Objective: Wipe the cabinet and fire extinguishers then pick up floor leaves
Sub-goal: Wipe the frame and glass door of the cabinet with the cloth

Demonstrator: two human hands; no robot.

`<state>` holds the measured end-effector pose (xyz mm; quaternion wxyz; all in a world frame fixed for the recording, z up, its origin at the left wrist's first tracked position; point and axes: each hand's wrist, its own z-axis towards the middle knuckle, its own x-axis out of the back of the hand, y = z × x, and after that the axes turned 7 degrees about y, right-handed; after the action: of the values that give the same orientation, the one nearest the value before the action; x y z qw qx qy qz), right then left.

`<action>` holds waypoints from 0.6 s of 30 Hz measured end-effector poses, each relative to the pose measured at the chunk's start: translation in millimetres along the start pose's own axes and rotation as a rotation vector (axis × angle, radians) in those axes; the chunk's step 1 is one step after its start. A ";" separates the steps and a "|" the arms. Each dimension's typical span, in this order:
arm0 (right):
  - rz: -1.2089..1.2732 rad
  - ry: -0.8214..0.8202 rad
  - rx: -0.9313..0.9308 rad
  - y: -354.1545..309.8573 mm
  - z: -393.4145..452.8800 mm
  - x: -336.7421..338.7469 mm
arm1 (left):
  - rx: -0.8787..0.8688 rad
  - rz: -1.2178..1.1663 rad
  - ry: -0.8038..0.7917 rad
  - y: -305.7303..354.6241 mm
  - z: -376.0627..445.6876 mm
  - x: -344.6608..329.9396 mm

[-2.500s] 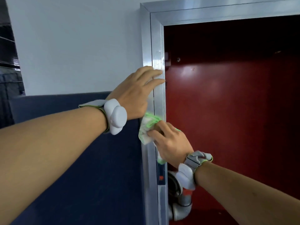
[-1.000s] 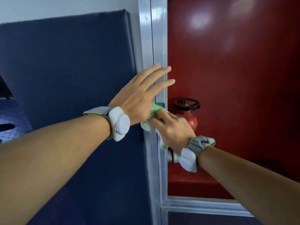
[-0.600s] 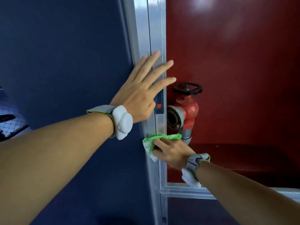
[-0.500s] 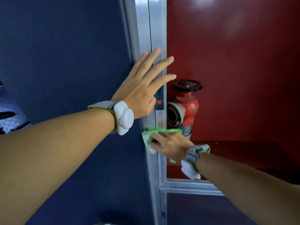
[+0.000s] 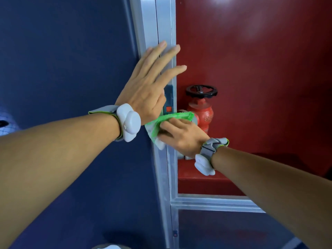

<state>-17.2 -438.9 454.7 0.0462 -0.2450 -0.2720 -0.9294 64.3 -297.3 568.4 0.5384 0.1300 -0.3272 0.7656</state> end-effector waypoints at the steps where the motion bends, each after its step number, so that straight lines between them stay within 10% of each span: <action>1: -0.027 -0.037 0.060 4.2 1.6 3.6 | 0.012 0.016 0.000 0.2 1.4 2.4; 6: -0.075 -0.069 0.127 33.1 45.3 35.4 | 0.005 0.034 0.029 -8.8 24.3 27.8; 14: -0.026 0.187 -0.350 44.6 95.5 51.2 | 0.091 -0.078 0.171 -38.9 69.3 57.8; 18: -0.010 -0.085 0.070 39.3 57.8 41.2 | -0.034 0.005 0.137 -47.9 77.3 67.5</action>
<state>-19.8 -439.7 535.8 0.0383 -0.2812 -0.3071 -0.9084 69.9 -287.1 681.0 0.5600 0.0674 -0.3028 0.7682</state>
